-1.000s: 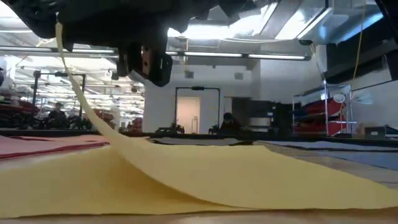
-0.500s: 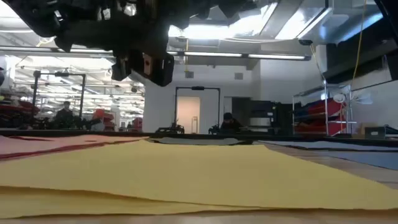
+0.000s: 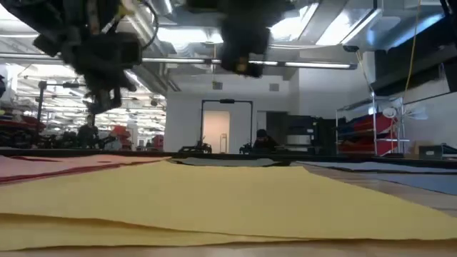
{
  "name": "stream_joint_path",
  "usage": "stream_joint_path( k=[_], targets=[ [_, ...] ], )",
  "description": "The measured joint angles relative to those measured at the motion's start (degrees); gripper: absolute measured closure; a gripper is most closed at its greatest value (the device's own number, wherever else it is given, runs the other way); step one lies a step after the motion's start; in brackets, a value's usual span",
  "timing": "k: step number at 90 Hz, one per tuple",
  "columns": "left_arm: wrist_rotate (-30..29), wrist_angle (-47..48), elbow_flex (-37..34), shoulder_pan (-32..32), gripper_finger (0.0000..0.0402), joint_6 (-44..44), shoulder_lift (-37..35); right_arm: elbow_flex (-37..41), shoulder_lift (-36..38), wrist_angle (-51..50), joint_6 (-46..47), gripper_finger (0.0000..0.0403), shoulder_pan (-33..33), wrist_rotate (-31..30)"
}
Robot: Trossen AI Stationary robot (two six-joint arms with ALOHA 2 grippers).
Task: Organize paper
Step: Stack the yellow color paper on top of the other yellow color paper
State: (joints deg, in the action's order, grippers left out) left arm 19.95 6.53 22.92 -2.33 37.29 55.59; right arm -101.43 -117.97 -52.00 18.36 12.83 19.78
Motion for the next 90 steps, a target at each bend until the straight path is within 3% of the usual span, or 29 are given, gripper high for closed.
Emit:
stream_joint_path(
  k=[10, 33, 65, 90],
  targets=[
    [-1.63, 3.35, 0.00, 2.66, 0.0402, -1.31, 0.00, 3.22, 2.98, -3.90, -0.88, 0.0402, -1.10, -3.95],
    [-7.93, 5.30, 0.00, 5.81, 0.0402, 0.03, 3.09, 17.34, 7.51, -3.99, -0.58, 0.0403, -5.15, -6.57],
    [-19.12, 9.78, 4.12, 7.07, 0.0402, -5.85, 10.59, 35.66, 17.39, 11.94, 6.59, 0.0403, -6.18, -8.72],
    [-20.02, 11.31, 8.23, 6.37, 0.0402, -10.01, 19.29, 38.90, 17.53, 15.87, 8.36, 0.0403, -6.14, -11.65]
  ],
)
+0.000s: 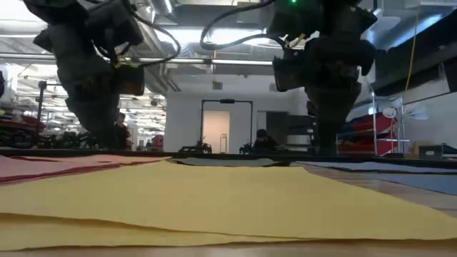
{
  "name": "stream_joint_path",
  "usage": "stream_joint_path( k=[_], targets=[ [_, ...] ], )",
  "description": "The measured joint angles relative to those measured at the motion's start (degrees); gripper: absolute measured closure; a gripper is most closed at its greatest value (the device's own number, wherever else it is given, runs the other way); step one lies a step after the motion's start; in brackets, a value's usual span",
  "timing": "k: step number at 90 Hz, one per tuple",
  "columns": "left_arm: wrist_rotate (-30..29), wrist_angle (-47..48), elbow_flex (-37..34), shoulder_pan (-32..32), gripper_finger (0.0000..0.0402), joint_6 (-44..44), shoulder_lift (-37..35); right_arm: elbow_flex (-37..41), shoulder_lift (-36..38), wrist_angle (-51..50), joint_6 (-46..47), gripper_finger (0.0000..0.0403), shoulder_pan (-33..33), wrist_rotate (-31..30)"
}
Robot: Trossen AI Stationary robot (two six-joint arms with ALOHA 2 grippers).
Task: Organize paper
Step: Stack the yellow color paper on top of the other yellow color paper
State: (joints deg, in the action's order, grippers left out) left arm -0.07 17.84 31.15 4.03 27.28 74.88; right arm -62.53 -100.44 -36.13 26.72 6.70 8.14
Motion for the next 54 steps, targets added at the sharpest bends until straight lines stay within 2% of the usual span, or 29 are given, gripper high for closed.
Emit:
stream_joint_path(
  k=[27, 54],
  targets=[
    [0.71, 1.47, 5.62, 0.00, 0.0402, -0.67, 8.27, 3.46, 0.02, 3.23, 2.07, 0.0403, -0.88, -1.68],
    [-0.59, 11.81, 8.70, 0.39, 0.0402, 0.97, 8.62, 6.44, 0.02, 4.12, 3.97, 0.0403, -3.02, -4.14]
  ],
)
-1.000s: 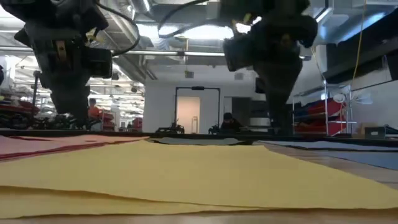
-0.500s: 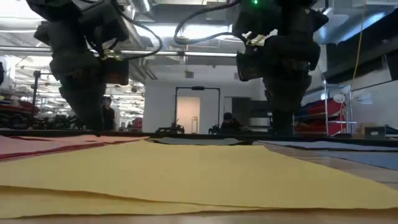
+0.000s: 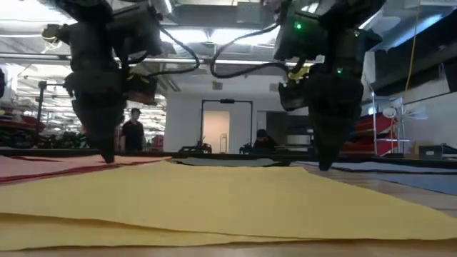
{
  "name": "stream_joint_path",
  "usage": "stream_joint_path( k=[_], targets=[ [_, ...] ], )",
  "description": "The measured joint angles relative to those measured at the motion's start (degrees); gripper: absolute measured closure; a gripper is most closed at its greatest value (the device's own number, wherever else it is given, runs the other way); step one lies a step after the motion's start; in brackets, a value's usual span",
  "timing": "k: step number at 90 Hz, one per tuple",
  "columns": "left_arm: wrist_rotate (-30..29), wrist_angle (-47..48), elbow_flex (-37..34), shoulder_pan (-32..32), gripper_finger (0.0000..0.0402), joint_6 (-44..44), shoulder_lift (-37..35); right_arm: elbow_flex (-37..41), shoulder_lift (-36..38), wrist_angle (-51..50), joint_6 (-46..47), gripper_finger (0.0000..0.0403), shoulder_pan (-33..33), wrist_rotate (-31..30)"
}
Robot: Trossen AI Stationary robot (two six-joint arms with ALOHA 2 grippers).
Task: Organize paper
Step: Stack the yellow color paper on top of the other yellow color paper
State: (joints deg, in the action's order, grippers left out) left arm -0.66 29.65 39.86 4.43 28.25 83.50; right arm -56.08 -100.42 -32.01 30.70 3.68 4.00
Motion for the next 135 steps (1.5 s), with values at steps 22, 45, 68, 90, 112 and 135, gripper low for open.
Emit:
stream_joint_path(
  k=[22, 45, 68, 90, 112, 135],
  targets=[
    [-0.62, -0.02, -0.01, -0.21, 0.0402, 0.36, 0.38, 1.96, 0.07, 4.27, -0.88, 0.0403, -2.41, 0.50],
    [-0.64, -3.87, 0.02, -1.16, 0.0402, 0.56, 3.17, 2.37, 0.09, 5.35, -2.47, 0.0403, -3.04, 1.32],
    [-0.03, -5.24, 0.02, -2.42, 0.0402, 0.16, 4.03, 2.39, 0.04, 6.75, -3.39, 0.0403, -3.41, 1.59],
    [0.15, -6.92, 0.00, -3.81, 0.0402, -1.27, 4.13, 2.66, -0.64, 9.01, -4.40, 0.0403, -5.61, 2.98],
    [-1.35, -9.77, -0.04, -4.66, 0.0402, -1.27, 4.26, 2.59, -1.72, 9.46, -5.51, 0.0403, -5.99, 4.63],
    [-1.76, -9.47, -0.04, -6.10, 0.0402, -1.27, 4.28, 2.68, -0.94, 9.38, -5.53, 0.0403, -5.99, 4.94]
  ],
)
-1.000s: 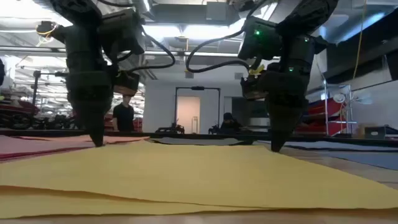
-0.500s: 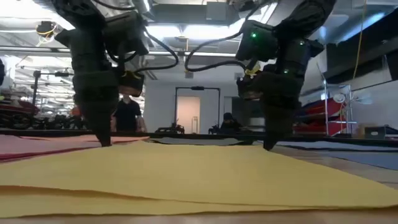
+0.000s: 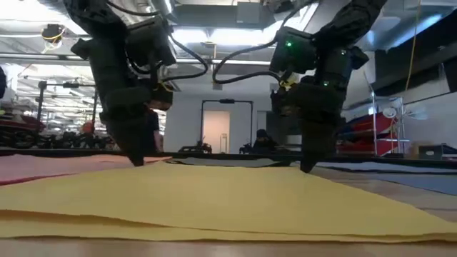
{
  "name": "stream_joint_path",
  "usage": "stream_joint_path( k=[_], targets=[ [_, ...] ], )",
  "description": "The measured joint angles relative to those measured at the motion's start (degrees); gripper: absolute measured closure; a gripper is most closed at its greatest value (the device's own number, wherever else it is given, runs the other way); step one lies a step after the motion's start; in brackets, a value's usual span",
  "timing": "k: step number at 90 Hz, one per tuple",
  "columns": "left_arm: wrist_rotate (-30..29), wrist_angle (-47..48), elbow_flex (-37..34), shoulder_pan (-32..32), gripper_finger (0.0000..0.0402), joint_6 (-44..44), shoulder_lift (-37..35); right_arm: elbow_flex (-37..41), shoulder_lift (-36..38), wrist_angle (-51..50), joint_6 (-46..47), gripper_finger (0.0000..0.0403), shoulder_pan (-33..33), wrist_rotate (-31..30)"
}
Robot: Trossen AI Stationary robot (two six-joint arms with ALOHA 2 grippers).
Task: Organize paper
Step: Stack the yellow color paper on top of the other yellow color paper
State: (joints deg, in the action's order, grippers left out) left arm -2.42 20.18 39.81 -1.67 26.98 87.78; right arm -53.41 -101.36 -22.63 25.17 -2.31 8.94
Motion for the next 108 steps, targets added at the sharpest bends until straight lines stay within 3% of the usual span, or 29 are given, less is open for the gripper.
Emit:
stream_joint_path(
  k=[65, 108],
  targets=[
    [0.03, 5.31, 0.15, 3.90, 0.0402, 3.93, -0.19, -0.08, 0.07, -1.29, -1.60, 0.0403, 0.02, 0.70],
    [1.74, 0.13, -0.13, 3.10, 0.0402, 7.61, -1.02, -0.13, 1.40, -5.88, -1.38, 0.0403, 0.09, 0.91]
  ],
)
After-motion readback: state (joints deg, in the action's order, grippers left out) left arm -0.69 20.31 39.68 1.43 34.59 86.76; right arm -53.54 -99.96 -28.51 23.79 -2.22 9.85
